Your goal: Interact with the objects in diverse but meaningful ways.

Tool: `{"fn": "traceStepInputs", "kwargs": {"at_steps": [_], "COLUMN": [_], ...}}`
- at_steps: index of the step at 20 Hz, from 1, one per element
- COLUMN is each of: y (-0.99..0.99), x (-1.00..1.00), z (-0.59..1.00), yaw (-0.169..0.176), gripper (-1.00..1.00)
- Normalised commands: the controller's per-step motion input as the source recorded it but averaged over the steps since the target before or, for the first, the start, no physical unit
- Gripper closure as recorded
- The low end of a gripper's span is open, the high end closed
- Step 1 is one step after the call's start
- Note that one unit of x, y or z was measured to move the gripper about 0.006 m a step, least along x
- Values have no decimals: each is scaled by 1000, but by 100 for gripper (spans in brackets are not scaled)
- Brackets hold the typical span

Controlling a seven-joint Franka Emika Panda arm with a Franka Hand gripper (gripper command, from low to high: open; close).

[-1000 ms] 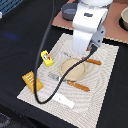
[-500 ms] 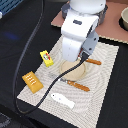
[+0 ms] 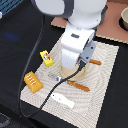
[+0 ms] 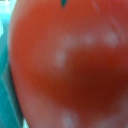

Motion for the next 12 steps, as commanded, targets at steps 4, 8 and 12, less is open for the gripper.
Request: {"fn": "traceStepInputs", "kwargs": {"at_steps": [4, 8, 12], "y": [-29, -2, 0], "x": [-19, -33, -130], "z": [-235, -131, -155], "yaw": [7, 1, 1], "gripper": [100, 100, 100]}}
